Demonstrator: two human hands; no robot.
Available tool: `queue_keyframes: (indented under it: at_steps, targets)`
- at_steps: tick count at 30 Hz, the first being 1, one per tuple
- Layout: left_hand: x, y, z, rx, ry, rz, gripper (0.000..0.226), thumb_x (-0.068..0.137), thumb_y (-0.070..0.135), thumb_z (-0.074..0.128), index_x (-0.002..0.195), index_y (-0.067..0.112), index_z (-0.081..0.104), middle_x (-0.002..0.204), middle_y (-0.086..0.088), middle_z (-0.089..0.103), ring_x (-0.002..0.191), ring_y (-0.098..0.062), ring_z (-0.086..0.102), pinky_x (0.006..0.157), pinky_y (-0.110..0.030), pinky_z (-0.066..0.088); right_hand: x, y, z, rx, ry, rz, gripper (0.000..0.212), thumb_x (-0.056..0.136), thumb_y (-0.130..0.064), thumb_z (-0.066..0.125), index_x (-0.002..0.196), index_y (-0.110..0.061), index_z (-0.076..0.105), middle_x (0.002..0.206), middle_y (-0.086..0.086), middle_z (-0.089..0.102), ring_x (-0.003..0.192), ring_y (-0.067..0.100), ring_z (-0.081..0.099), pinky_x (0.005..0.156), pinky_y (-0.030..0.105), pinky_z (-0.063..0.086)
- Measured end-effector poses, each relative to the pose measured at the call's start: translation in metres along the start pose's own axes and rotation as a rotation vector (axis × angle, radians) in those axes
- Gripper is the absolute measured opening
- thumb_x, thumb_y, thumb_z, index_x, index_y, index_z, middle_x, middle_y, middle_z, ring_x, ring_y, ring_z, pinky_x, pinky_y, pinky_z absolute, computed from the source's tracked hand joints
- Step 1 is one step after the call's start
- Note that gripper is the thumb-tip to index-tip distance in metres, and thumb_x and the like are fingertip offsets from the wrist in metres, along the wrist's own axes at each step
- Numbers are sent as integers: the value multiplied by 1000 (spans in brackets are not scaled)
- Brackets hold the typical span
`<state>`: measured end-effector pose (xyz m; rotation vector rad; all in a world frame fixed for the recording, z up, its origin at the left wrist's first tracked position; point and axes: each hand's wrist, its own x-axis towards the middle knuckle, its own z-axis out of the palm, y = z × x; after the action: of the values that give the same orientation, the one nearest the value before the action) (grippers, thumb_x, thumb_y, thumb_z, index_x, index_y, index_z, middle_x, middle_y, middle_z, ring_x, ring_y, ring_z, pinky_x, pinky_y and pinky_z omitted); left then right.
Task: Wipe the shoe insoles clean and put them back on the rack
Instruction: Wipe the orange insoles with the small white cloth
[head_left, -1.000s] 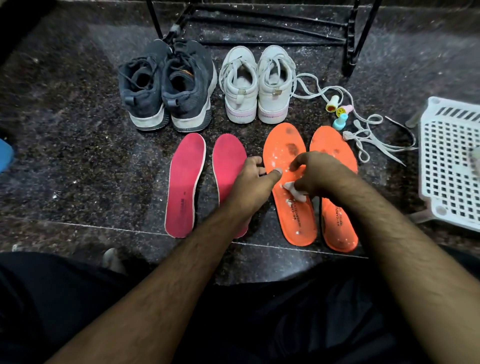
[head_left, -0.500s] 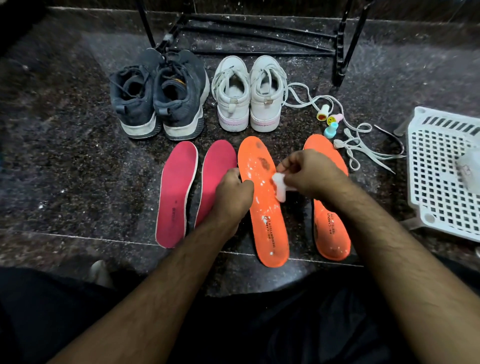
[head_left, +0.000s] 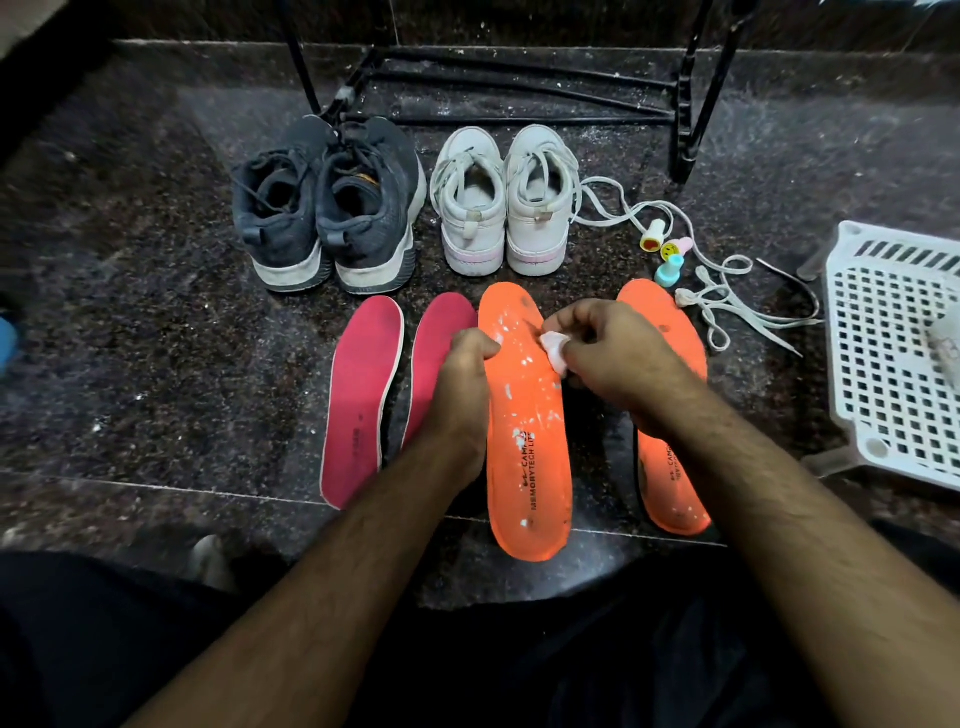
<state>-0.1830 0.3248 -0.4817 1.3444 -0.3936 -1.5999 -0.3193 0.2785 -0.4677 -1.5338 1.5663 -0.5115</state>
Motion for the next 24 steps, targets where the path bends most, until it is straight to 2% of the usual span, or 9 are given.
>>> queue_keyframes:
  at_steps: [3,6,8,10,12,16,20,22,24]
  targets:
    - [0,3,-2,-119,-124,-35,43,93,26,30,101,0,64,73,-17,64,63,-27,59,62,-32,50,-1,-2,2,41,-21,-30,34,62,-32,51,87,-21,71,82,3,74,82,29,70,82,52,57]
    - [0,6,0,-165,-198,-43,47,96,44,37,107,6,61,79,-14,60,64,-24,57,62,-33,48,0,0,3,62,-30,-39,31,63,-25,50,87,-22,71,80,3,74,81,28,71,80,53,58]
    - [3,5,0,-135,-232,-49,65,96,66,33,116,9,59,92,-16,61,74,-25,60,79,-41,50,-2,-1,5,57,-49,-52,30,63,-21,49,85,-23,70,79,4,74,79,28,71,78,53,58]
    - [5,2,-3,-135,-240,-63,79,93,77,24,109,10,64,97,-15,69,81,-28,66,98,-55,44,-4,-3,6,41,-69,-78,28,70,-12,50,88,-20,70,79,6,74,74,26,70,75,50,59]
    - [6,2,-4,-178,-256,-76,78,93,77,21,104,14,65,97,-12,74,87,-30,71,102,-65,42,-4,-3,5,16,-76,-104,27,80,-2,50,91,-18,69,81,6,72,66,16,67,65,42,60]
    - [-2,5,-1,-154,-260,-88,76,96,72,25,114,9,64,107,-15,74,101,-34,69,91,-63,50,0,-1,-4,-135,62,-165,22,83,-10,55,91,-22,70,79,-7,72,71,9,66,71,30,56]
    - [-3,6,0,-118,-286,-103,76,96,69,27,130,9,59,134,-20,62,129,-39,55,80,-53,57,-4,-4,-16,-175,240,-193,21,84,-11,56,96,-23,69,77,-12,67,64,-4,57,61,15,43]
    - [-3,6,0,-106,-308,-92,76,96,70,26,132,11,59,124,-16,67,125,-36,59,77,-52,58,-4,-6,-14,-96,257,-221,24,84,-9,55,100,-23,67,80,-9,67,67,5,61,67,23,50]
    - [-5,6,1,-100,-327,-84,74,95,71,23,122,16,64,106,-8,73,109,-29,68,79,-52,57,-5,-9,-9,-105,210,-275,26,82,-8,55,100,-24,66,85,-7,68,74,11,64,74,30,53]
